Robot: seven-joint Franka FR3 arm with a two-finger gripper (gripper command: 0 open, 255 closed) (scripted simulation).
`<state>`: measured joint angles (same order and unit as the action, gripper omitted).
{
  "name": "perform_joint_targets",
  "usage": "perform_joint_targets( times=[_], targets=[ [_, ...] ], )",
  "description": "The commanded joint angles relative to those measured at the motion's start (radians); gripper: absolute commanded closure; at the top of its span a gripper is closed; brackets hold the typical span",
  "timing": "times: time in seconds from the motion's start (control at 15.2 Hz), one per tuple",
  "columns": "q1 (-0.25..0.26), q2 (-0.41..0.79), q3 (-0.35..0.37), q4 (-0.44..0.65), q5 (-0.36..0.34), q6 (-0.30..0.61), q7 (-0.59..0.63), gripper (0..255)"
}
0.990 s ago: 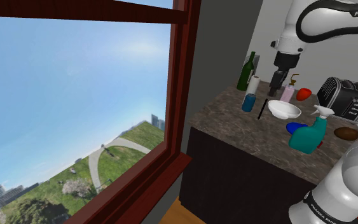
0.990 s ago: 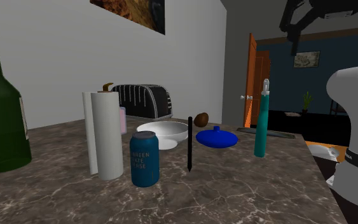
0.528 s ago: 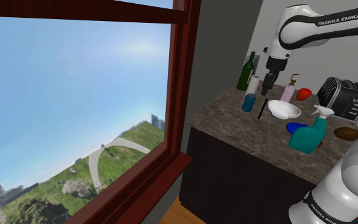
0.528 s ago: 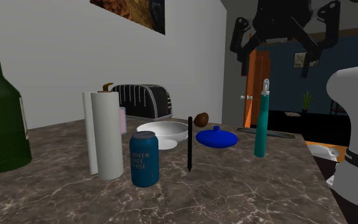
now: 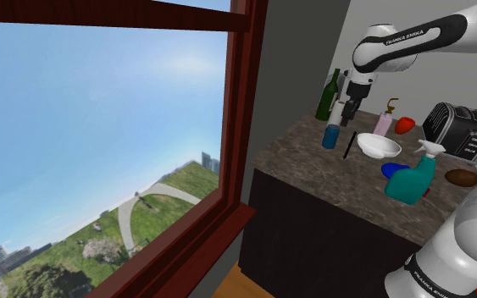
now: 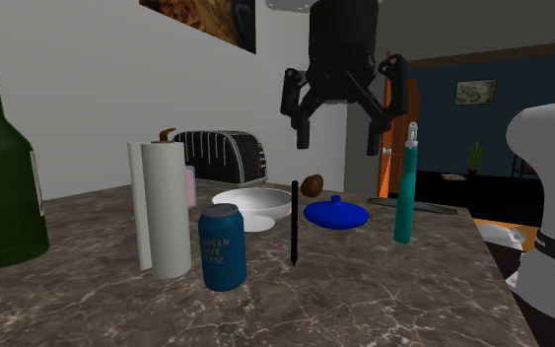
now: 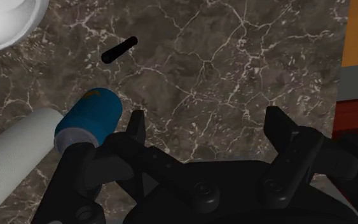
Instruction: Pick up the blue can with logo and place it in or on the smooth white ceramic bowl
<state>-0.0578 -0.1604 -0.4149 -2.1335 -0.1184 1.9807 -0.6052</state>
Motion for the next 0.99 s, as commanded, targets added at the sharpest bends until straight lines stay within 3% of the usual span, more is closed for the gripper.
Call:
perform_joint_targets(
  times=[0.0,0.33,0.73,0.92],
  targets=[
    [-0.004,0.091,-0.027,0.058,0.043,0.029,-0.055,0],
    [-0.046,0.303,-0.063,0.225,0.168,0.05,-0.189,0],
    [-0.147,0.565,-0.051,0.483,0.312,0.019,-0.317,0],
    [-0.156,0.587,-0.045,0.482,0.323,0.038,-0.324,0]
  ],
)
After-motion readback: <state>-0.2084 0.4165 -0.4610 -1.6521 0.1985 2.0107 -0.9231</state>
